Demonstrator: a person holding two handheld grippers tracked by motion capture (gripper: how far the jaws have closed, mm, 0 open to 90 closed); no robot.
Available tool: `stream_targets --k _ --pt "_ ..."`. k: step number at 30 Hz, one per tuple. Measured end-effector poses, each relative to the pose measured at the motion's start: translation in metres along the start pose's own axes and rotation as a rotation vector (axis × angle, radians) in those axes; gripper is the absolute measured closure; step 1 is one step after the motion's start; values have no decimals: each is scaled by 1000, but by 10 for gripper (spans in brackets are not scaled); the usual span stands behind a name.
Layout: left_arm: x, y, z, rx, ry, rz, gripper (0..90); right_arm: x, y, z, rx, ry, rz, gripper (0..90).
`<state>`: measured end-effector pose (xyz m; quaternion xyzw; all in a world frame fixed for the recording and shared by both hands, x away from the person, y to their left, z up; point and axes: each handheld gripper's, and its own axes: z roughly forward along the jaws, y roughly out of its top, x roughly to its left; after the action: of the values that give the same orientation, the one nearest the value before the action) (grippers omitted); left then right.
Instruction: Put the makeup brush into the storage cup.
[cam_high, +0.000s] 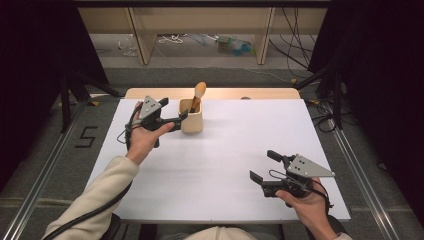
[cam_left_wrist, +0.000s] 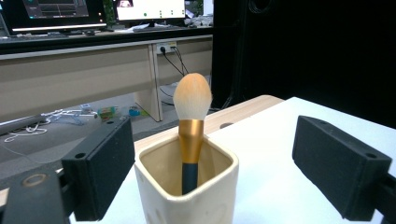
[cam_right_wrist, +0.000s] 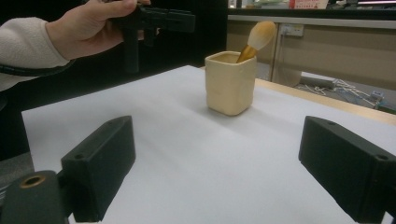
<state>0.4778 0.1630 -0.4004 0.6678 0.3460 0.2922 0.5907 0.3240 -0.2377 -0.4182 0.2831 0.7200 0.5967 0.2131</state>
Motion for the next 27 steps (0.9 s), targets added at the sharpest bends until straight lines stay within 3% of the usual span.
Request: stream_targets --k 1,3,4,6,9,16,18,27 --pt "0 0 -2 0 -2 -1 125 0 0 1 -12 -2 1 116" --pt "0 -1 -6 -1 -4 1 126 0 1 -3 33 -14 -5 116" --pt "1 -2 -8 2 -7 12 127 0 0 1 -7 -3 1 116" --pt "1 -4 -12 2 -12 0 128 0 0 1 -10 -1 -1 116" --pt "3 -7 -17 11 -14 -4 132 2 0 0 9 12 28 116" --pt "0 -13 -32 11 -44 -15 148 0 0 1 0 -2 0 117" --pt "-1 -13 -37 12 -48 -11 149 1 0 0 21 -3 22 118" --pt "-12 -20 -60 9 -102 -11 151 1 0 0 18 -7 24 119"
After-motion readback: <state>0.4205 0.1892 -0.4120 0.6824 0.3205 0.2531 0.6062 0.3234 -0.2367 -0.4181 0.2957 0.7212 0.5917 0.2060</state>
